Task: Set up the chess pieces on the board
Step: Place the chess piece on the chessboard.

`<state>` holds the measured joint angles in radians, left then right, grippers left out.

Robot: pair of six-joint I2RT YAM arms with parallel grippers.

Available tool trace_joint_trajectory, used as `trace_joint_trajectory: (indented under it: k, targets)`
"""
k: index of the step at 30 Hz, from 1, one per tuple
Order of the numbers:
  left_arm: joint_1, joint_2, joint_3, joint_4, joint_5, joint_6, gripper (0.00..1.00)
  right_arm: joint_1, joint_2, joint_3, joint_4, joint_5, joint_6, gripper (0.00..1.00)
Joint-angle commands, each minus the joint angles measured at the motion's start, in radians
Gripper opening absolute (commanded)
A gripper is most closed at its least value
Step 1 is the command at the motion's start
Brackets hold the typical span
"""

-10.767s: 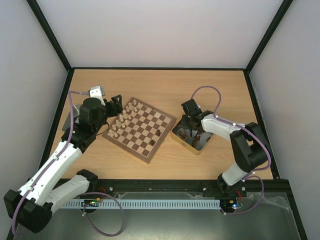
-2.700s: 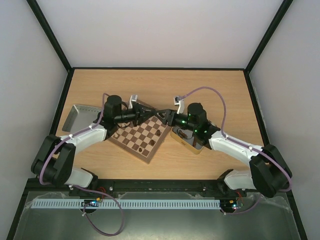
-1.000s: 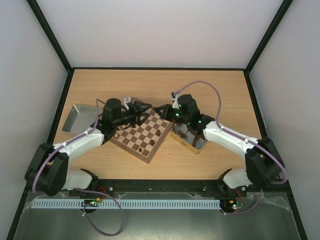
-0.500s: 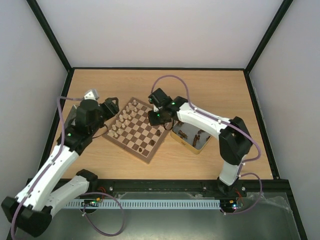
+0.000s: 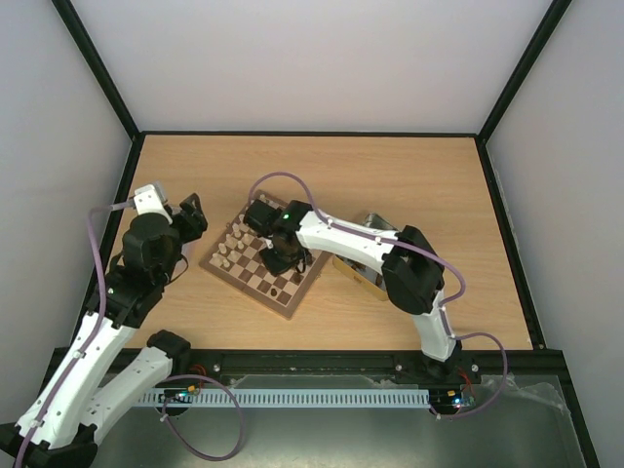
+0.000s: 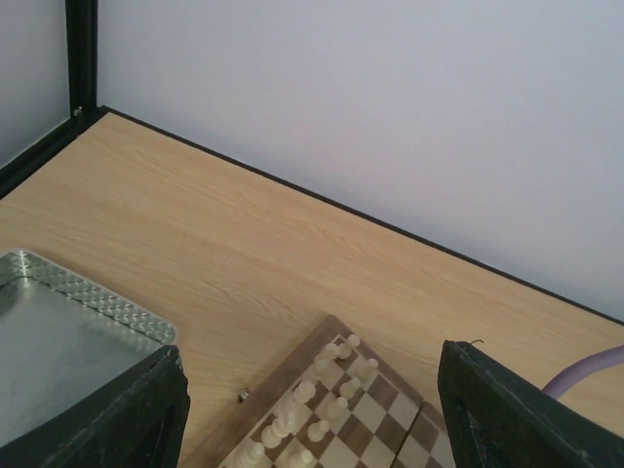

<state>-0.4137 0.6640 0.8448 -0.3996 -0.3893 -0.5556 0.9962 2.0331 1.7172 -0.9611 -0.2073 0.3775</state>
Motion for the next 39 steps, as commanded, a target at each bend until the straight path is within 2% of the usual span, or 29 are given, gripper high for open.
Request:
trace_joint_trajectory:
  k: [1,26,39]
  targets:
    - [0.006,-0.01,-0.009,-0.013,-0.064,0.049,0.72,0.033,0.042,0.058,-0.112,0.073,-0.015,0.03]
    - [0.006,-0.045,-0.03,-0.019,-0.113,0.048,0.72,0.073,0.08,0.023,-0.098,0.025,-0.019,0.05]
    - [0.005,-0.036,-0.036,-0.017,-0.102,0.043,0.72,0.076,0.076,0.013,-0.104,0.032,-0.022,0.12]
